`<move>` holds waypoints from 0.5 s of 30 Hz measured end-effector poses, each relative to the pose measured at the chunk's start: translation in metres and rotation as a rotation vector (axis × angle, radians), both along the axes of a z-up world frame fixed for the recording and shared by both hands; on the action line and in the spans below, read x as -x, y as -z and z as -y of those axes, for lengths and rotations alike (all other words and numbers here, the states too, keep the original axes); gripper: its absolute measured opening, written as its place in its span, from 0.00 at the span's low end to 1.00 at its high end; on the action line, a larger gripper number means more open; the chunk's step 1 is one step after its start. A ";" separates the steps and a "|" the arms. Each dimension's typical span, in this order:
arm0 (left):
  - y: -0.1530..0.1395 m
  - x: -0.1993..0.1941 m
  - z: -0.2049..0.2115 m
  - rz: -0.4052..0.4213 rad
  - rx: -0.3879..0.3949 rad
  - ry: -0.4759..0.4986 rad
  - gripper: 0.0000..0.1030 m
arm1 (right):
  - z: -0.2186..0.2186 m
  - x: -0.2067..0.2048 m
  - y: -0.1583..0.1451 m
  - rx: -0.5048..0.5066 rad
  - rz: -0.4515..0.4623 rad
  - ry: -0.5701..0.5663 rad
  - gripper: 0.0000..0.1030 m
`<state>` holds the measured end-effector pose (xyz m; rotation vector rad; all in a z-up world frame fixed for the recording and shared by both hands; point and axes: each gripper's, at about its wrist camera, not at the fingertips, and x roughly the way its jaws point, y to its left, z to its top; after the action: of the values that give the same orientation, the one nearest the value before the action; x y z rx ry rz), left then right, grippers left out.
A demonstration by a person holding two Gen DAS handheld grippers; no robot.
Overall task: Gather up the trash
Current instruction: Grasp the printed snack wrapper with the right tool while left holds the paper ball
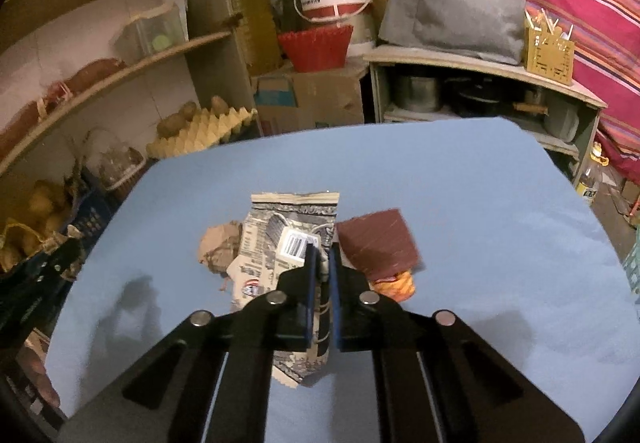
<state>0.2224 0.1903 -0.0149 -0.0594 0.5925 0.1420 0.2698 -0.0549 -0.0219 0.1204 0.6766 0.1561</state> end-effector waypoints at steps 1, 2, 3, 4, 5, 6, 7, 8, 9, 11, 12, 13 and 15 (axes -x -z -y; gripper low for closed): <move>-0.002 0.000 0.003 0.002 0.003 0.001 0.39 | 0.007 0.002 -0.005 -0.010 0.010 0.000 0.06; -0.004 0.001 0.005 0.005 0.005 0.001 0.39 | 0.013 0.005 -0.008 -0.019 0.018 0.001 0.06; -0.007 0.001 0.009 0.008 0.009 0.002 0.39 | 0.021 0.008 -0.013 -0.029 0.028 0.003 0.06; -0.009 0.002 0.012 0.011 0.010 0.003 0.39 | 0.027 0.010 -0.016 -0.036 0.033 0.006 0.06; -0.012 0.002 0.015 0.014 0.012 0.004 0.39 | 0.034 0.012 -0.019 -0.045 0.037 0.009 0.06; -0.015 0.003 0.021 0.020 0.013 0.007 0.39 | 0.044 0.015 -0.022 -0.054 0.043 0.014 0.05; -0.017 0.003 0.025 0.022 0.011 0.009 0.39 | 0.051 0.017 -0.025 -0.056 0.047 0.021 0.05; -0.019 0.003 0.031 0.026 0.006 0.015 0.39 | 0.059 0.019 -0.027 -0.056 0.052 0.028 0.05; -0.021 0.004 0.037 0.030 0.001 0.020 0.39 | 0.065 0.020 -0.028 -0.055 0.055 0.033 0.05; -0.023 0.005 0.046 0.032 -0.002 0.028 0.39 | 0.083 0.023 -0.031 -0.054 0.058 0.050 0.05; -0.024 0.005 0.052 0.030 0.006 0.036 0.39 | 0.091 0.024 -0.031 -0.055 0.058 0.057 0.05; -0.024 0.005 0.057 0.028 0.014 0.043 0.39 | 0.101 0.025 -0.031 -0.058 0.057 0.068 0.05; -0.026 0.003 0.070 0.024 0.017 0.054 0.39 | 0.121 0.027 -0.032 -0.070 0.056 0.087 0.05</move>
<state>0.2190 0.1205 0.0110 -0.0616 0.5708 0.0836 0.2427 -0.1755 0.0102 0.2117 0.6093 0.0994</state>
